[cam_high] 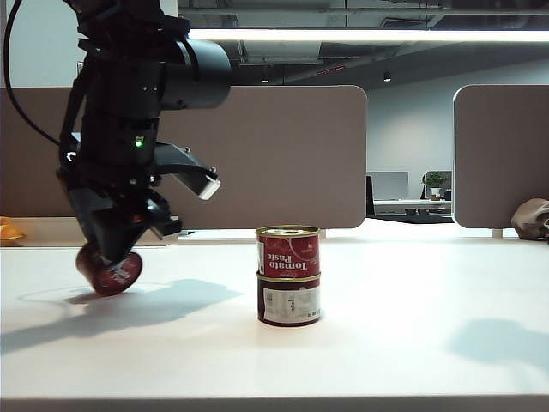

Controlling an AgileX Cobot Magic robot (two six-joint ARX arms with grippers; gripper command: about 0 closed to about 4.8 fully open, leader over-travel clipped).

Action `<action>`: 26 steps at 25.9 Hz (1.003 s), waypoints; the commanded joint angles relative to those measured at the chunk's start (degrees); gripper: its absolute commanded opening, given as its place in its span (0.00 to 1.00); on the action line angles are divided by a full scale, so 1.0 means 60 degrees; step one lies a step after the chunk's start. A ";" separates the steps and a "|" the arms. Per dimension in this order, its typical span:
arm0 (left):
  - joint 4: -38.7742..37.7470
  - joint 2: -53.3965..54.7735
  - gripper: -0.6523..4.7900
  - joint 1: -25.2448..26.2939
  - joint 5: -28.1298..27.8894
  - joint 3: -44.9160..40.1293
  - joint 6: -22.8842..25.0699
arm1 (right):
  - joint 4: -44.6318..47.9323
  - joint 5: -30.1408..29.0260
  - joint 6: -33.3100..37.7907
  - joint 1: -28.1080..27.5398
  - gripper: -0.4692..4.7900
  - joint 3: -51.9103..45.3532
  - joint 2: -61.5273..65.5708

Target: Pick up the cans one by one and stack them together.

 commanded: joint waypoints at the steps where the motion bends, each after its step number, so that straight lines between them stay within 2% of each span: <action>1: -0.0273 -0.0007 0.27 -0.0117 -0.0503 -0.0018 0.0000 | 0.0204 -0.0036 -0.0146 0.0000 0.08 0.0025 -0.0033; 10: -0.0470 0.0033 0.28 -0.0146 -0.2240 -0.0018 -0.0073 | 0.0211 -0.0036 -0.0284 0.0004 0.08 0.0025 -0.0033; 21: -0.0426 0.0091 0.28 -0.0229 -0.2226 -0.0022 -0.0251 | 0.0222 -0.0036 -0.0313 0.0000 0.08 0.0025 -0.0033; 26: -0.0736 0.0375 0.28 -0.0390 -0.1537 -0.0029 -0.0291 | 0.0226 -0.0036 -0.0313 0.0000 0.08 0.0025 -0.0033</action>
